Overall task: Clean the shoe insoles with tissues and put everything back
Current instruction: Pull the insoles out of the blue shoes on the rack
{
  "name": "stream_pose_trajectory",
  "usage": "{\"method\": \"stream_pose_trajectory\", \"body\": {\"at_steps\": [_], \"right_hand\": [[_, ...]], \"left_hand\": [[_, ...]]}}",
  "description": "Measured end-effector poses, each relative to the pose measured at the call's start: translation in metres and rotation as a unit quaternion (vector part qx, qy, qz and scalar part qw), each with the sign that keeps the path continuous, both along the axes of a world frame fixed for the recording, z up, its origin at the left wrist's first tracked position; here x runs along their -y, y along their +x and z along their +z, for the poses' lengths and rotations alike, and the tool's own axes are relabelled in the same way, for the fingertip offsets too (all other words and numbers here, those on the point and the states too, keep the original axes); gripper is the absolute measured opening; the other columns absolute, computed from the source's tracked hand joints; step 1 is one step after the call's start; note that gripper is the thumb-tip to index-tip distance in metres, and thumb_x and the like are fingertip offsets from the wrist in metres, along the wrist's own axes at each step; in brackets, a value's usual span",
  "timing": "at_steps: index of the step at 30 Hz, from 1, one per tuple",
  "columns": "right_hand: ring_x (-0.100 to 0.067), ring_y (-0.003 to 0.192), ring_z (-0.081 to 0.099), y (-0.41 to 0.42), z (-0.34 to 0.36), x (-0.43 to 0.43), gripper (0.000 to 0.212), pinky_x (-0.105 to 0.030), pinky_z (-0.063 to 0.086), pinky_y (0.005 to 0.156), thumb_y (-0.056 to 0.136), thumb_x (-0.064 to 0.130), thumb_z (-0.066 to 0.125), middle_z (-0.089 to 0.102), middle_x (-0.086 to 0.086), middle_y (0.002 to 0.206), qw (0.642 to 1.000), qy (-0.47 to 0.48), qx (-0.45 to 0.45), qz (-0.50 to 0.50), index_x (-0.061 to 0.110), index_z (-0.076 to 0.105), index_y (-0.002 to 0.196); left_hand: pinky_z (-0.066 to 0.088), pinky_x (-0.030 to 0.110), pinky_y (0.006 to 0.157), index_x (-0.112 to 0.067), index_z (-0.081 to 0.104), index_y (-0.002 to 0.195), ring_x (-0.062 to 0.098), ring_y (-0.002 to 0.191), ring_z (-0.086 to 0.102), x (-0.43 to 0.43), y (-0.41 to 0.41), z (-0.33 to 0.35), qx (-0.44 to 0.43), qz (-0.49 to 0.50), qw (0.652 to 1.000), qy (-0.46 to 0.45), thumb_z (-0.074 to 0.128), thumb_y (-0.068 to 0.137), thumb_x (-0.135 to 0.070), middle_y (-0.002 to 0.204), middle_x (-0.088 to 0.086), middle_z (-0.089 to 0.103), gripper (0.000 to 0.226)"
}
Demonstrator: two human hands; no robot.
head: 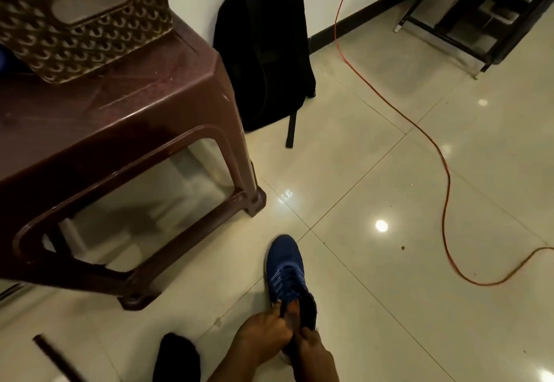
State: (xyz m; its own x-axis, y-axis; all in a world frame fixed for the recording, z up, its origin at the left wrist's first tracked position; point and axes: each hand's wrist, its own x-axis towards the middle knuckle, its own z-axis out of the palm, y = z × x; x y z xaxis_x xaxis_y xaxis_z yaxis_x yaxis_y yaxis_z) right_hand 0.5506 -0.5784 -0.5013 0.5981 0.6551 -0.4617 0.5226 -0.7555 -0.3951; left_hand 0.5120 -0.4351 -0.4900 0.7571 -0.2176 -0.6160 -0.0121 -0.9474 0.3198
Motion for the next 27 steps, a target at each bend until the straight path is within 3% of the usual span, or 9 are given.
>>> {"method": "stream_pose_trajectory", "body": {"at_steps": [2, 3, 7, 9, 11, 13, 15, 21, 27], "right_hand": [[-0.014, 0.125, 0.055, -0.004, -0.024, 0.008, 0.079, -0.024, 0.052, 0.081, 0.093, 0.032, 0.061, 0.055, 0.003, 0.138, 0.999, 0.015, 0.021, 0.021, 0.028, 0.015, 0.158], [-0.012, 0.129, 0.052, -0.003, -0.019, 0.006, 0.074, -0.020, 0.051, 0.083, 0.092, 0.031, 0.063, 0.052, 0.007, 0.142, 0.999, 0.002, 0.024, 0.044, 0.031, 0.026, 0.156], [-0.001, 0.064, 0.069, 0.007, -0.032, 0.015, 0.060, -0.012, 0.045, 0.040, 0.038, 0.056, 0.092, 0.073, 0.017, 0.081, 0.996, -0.021, -0.064, 0.057, 0.042, 0.075, 0.094], [-0.010, 0.081, 0.071, 0.028, -0.014, 0.020, 0.021, -0.019, 0.055, 0.057, 0.067, 0.060, 0.067, 0.072, 0.010, 0.097, 0.997, -0.036, 0.017, 0.067, 0.057, 0.069, 0.088], [-0.016, 0.098, 0.066, 0.031, 0.026, -0.005, 0.020, -0.024, 0.055, 0.080, 0.078, 0.051, 0.050, 0.065, -0.001, 0.112, 0.997, 0.027, 0.032, 0.061, 0.059, 0.061, 0.093], [-0.013, 0.065, 0.067, 0.052, 0.094, -0.035, 0.009, -0.017, 0.050, 0.055, 0.068, 0.031, 0.072, 0.067, -0.005, 0.077, 0.991, 0.064, 0.111, 0.042, 0.031, 0.074, 0.077], [-0.018, 0.045, 0.061, 0.067, 0.160, -0.058, 0.033, -0.018, 0.039, 0.036, 0.037, 0.013, 0.095, 0.060, -0.001, 0.056, 0.980, 0.107, 0.170, 0.013, 0.019, 0.070, 0.057], [-0.020, 0.088, 0.067, 0.069, 0.355, -0.118, 0.019, -0.030, 0.054, 0.063, 0.084, 0.015, 0.075, 0.068, 0.002, 0.099, 0.902, 0.311, 0.301, -0.007, 0.021, 0.071, 0.102], [-0.022, 0.093, 0.063, -0.020, 0.534, -0.207, 0.019, -0.040, 0.056, 0.069, 0.092, 0.022, 0.066, 0.066, -0.001, 0.102, 0.820, 0.470, 0.314, 0.091, 0.017, 0.068, 0.110]], "left_hand": [[0.046, 0.057, 0.099, 0.006, 0.038, 0.147, 0.045, 0.142, 0.038, 0.003, -0.001, -0.002, 0.005, 0.007, 1.000, -0.002, 0.037, 0.106, -0.002, 0.150, 0.034, 0.041, 0.041], [0.047, 0.057, 0.098, 0.006, 0.046, 0.141, 0.045, 0.140, 0.039, 0.003, 0.000, 0.000, 0.005, 0.017, 1.000, -0.008, 0.039, 0.105, 0.000, 0.145, 0.032, 0.048, 0.037], [0.054, 0.052, 0.088, 0.004, 0.057, 0.128, 0.041, 0.118, 0.058, -0.006, 0.018, 0.024, 0.034, 0.023, 0.999, -0.010, 0.048, 0.102, -0.002, 0.129, 0.023, 0.059, 0.028], [0.058, 0.050, 0.083, -0.001, 0.063, 0.120, 0.038, 0.111, 0.063, -0.014, 0.026, 0.045, 0.058, 0.028, 0.998, -0.002, 0.049, 0.100, -0.004, 0.121, 0.018, 0.065, 0.025], [0.058, 0.051, 0.084, -0.004, 0.067, 0.114, 0.038, 0.107, 0.064, -0.028, 0.028, 0.074, 0.102, 0.048, 0.994, 0.006, 0.049, 0.099, -0.006, 0.116, 0.017, 0.066, 0.024], [0.057, 0.048, 0.089, -0.008, 0.069, 0.108, 0.035, 0.109, 0.063, -0.045, 0.032, 0.115, 0.166, 0.043, 0.985, 0.025, 0.053, 0.093, -0.005, 0.110, 0.013, 0.068, 0.022], [0.054, 0.040, 0.097, -0.013, 0.070, 0.099, 0.029, 0.108, 0.064, -0.067, 0.030, 0.169, 0.232, 0.035, 0.970, 0.059, 0.064, 0.080, -0.004, 0.101, 0.006, 0.068, 0.022], [0.052, 0.038, 0.097, -0.010, 0.070, 0.101, 0.027, 0.101, 0.065, -0.136, -0.021, 0.368, 0.505, 0.126, 0.843, 0.132, 0.081, 0.061, -0.013, 0.105, 0.009, 0.070, 0.042], [0.061, 0.039, 0.079, -0.003, 0.073, 0.104, 0.033, 0.096, 0.072, -0.184, -0.146, 0.538, 0.628, 0.206, 0.708, 0.250, 0.081, 0.072, 0.000, 0.105, 0.015, 0.074, 0.032]]}}
